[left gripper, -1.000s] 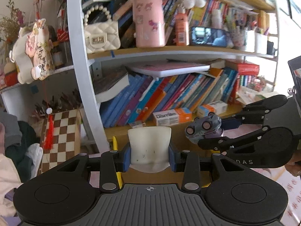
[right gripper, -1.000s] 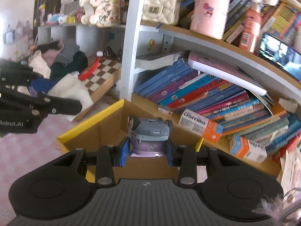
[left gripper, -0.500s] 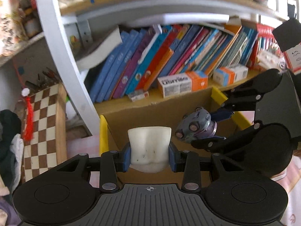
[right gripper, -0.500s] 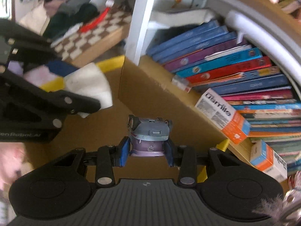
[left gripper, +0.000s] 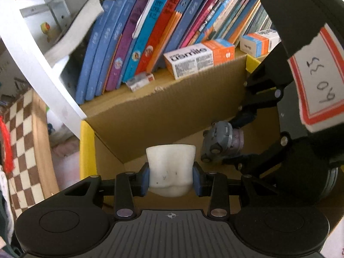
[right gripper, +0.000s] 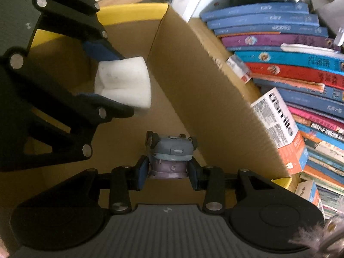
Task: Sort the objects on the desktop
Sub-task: 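Open both grippers to drop the sponge and toy car into the box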
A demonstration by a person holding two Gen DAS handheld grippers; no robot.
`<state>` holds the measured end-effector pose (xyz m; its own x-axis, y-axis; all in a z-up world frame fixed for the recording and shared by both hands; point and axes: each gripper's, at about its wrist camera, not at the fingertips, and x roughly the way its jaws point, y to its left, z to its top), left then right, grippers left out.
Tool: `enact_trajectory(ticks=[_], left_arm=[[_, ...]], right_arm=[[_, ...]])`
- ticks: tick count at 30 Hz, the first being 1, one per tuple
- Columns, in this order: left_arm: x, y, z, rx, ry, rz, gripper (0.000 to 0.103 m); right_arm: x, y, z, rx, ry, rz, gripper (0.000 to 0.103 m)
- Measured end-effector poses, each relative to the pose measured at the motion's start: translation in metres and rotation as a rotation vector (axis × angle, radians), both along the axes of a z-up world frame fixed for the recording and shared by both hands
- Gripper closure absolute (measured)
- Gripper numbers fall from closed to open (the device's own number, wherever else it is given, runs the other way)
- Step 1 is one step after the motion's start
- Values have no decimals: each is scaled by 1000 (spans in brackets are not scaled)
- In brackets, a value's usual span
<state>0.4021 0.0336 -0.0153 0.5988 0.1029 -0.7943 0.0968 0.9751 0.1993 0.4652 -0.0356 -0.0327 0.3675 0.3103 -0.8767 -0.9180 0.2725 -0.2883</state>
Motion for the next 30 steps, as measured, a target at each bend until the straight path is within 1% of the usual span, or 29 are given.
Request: enact_trajectory(ticks=[8, 9, 10, 14, 16, 17, 18, 21, 22, 25, 30], left_arm=[[6, 2, -3, -20, 58, -7, 64], [6, 2, -3, -23, 62, -7, 62], [7, 2, -3, -28, 63, -8, 61], [9, 1, -3, -42, 65, -28, 58], [8, -2, -2, -30, 52, -33, 46], [7, -3, 0, -23, 44, -35, 44], [6, -4, 2, -17, 35, -36, 40], [0, -5, 11, 4, 3, -37, 24], [-3, -5, 15, 9, -11, -36, 22], [-11, -5, 29, 9, -42, -37, 20], [-31, -8, 50, 19, -95, -41, 20]], right_arm=[[-2, 2, -2, -36, 24, 31, 66], [-3, 2, 0, -33, 21, 37, 61], [-5, 2, 1, -26, 18, 42, 52], [-10, -1, 6, -11, 10, 50, 43], [-12, -4, 9, -1, 3, 48, 35], [-13, -6, 12, 7, -2, 43, 32], [-14, -9, 15, 17, -7, 36, 28], [-17, -17, 26, 50, -20, 10, 23], [-18, -19, 30, 61, -24, 1, 21], [-22, -27, 42, 96, -39, -28, 20], [-36, -42, 65, 155, -65, -84, 19]])
